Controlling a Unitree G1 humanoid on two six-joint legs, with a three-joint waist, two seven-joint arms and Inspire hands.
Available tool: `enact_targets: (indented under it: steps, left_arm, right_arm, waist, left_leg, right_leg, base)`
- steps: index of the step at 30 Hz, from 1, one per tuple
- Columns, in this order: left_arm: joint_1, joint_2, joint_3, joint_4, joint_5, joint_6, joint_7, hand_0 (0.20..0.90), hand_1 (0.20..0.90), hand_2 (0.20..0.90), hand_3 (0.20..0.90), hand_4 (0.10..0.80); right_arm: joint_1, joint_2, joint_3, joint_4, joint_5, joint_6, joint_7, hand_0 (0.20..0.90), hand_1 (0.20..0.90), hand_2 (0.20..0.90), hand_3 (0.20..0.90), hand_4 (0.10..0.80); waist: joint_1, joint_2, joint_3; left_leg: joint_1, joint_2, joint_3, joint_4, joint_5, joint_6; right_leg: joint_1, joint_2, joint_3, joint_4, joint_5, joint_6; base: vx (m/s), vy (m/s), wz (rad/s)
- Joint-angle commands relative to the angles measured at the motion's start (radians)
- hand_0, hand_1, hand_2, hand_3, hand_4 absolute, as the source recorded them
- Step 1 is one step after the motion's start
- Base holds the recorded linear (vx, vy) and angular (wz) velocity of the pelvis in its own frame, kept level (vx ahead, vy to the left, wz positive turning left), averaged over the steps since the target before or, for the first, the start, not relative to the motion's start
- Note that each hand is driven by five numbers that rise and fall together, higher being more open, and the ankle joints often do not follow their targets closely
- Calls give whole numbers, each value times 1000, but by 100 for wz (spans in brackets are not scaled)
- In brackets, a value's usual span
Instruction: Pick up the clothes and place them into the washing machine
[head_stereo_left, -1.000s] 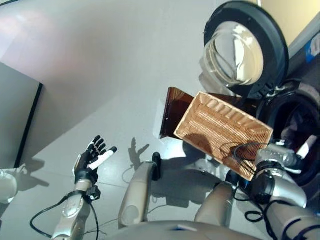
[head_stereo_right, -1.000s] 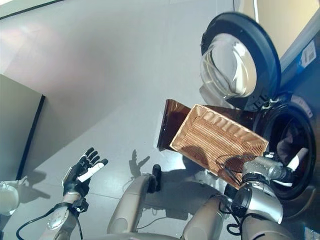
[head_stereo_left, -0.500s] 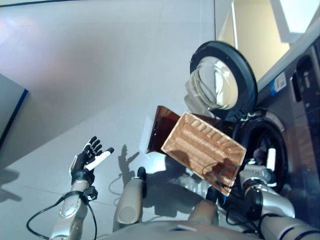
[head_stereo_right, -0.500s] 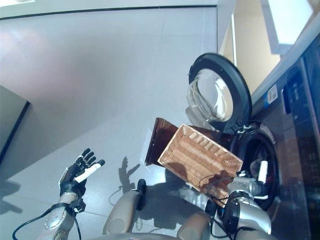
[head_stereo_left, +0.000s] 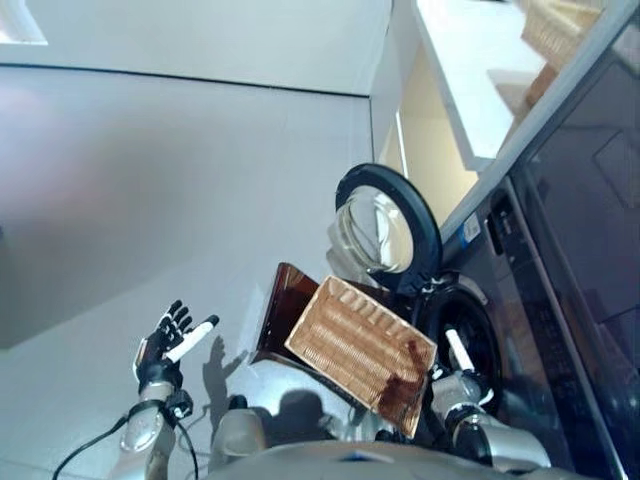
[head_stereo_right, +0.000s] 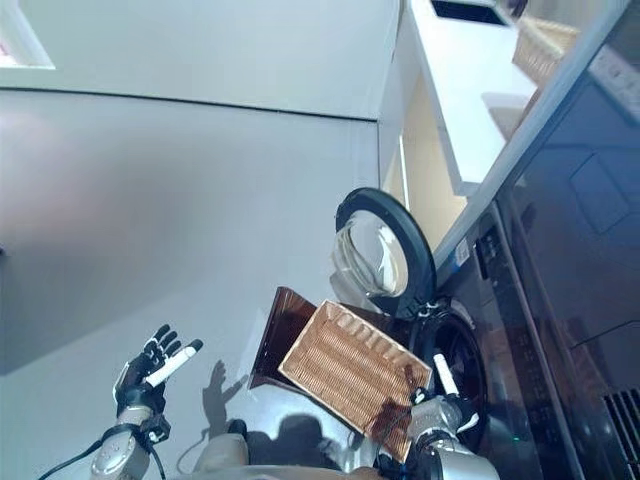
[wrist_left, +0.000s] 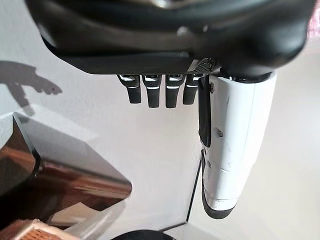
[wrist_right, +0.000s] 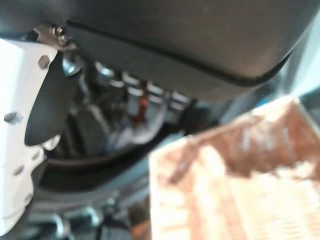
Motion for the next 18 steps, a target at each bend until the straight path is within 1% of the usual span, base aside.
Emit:
enact_targets:
  steps: [1, 5, 10, 14, 18]
  left_arm:
    - [-7, 7, 53, -68, 54, -85, -1, 900, 900, 900, 900, 800]
    - [3, -10, 62, -41, 84, -86, -5, 900, 900, 900, 900, 800]
    - [10, -25, 70, -5, 122, -87, -2, 900, 900, 900, 900, 800]
    - [14, -32, 78, 12, 137, -86, -4, 900, 900, 900, 900, 800]
    - [-5, -45, 71, 39, 144, -89, -9, 900, 900, 900, 900, 800]
  right_arm:
    - [-11, -46, 42, -99, -128, -33, 34, 900, 900, 900, 900, 800]
    - [40, -42, 108, -151, -239, -12, 48, 900, 900, 900, 900, 800]
    - [122, -47, 209, -258, -393, 8, 72, 900, 900, 900, 900, 800]
    - [175, -56, 230, -308, -420, 9, 99, 900, 900, 900, 900, 800]
    - [231, -73, 247, -373, -432, 8, 145, 900, 900, 900, 900, 800]
  waist:
    - [9, 15, -23]
    - [2, 12, -39]
    - [-16, 9, -47]
    - [-29, 10, -51]
    - [-51, 21, -60]
  left_leg:
    - [65, 28, -1, -114, 64, 10]
    - [97, 37, 16, -130, 65, 8]
    - [130, 50, 27, -141, 71, 6]
    - [141, 59, 30, -150, 77, 2]
    - [154, 64, 34, -163, 90, -4]
  right_leg:
    - [12, -42, -32, 0, 111, 29]
    - [24, -34, -21, -10, 103, 29]
    - [32, -16, -6, -6, 75, 24]
    - [39, -7, -2, -5, 68, 22]
    - [44, -1, 2, 0, 60, 18]
  base:
    - [34, 5, -27]
    - [31, 7, -12]
    - [20, -6, -16]
    - [2, -16, -4]
    - [-6, -6, 1]
